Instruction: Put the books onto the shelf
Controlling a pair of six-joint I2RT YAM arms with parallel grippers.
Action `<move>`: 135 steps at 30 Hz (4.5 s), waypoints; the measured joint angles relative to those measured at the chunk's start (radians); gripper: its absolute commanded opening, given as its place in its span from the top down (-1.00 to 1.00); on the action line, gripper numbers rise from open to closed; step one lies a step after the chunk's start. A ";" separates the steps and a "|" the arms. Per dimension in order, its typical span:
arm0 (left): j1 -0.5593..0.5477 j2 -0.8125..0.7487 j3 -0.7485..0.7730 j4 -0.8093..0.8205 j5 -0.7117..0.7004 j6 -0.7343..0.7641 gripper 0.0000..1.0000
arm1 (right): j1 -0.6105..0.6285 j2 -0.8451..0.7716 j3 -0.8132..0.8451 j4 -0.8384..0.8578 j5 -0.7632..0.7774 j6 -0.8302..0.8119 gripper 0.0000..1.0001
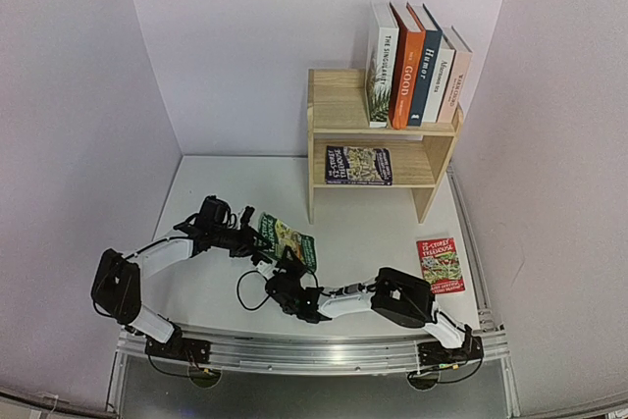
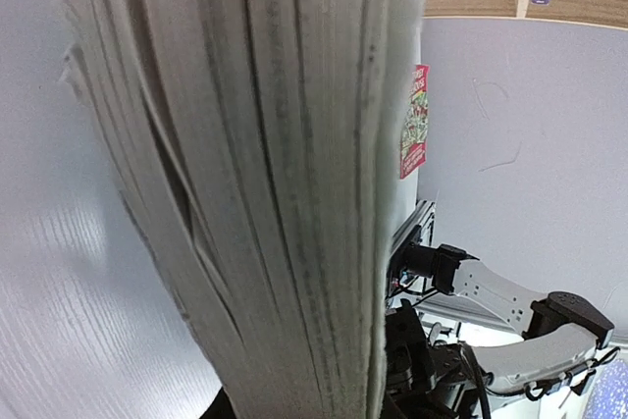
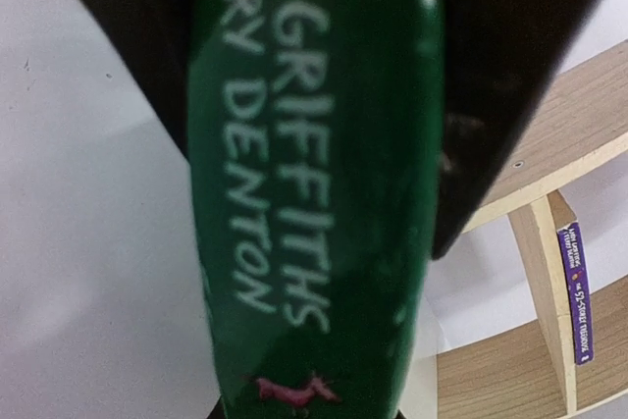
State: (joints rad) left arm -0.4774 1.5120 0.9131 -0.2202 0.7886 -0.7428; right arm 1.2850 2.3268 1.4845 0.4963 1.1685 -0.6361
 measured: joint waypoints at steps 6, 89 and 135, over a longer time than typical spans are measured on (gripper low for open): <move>0.021 -0.026 -0.005 0.023 0.045 -0.006 -0.99 | -0.006 -0.050 -0.058 -0.014 -0.026 -0.002 1.00; 0.221 -0.406 0.061 -0.287 -0.243 0.554 -0.99 | -0.658 -0.429 0.248 -0.817 -0.685 -0.708 1.00; 0.221 -0.406 0.053 -0.305 -0.235 0.588 -0.99 | -0.666 -0.430 0.372 -1.047 -0.800 -0.611 -0.47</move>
State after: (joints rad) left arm -0.2563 1.1061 0.9665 -0.5252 0.5540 -0.1551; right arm 0.6195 1.8965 1.8563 -0.5505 0.3687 -1.2470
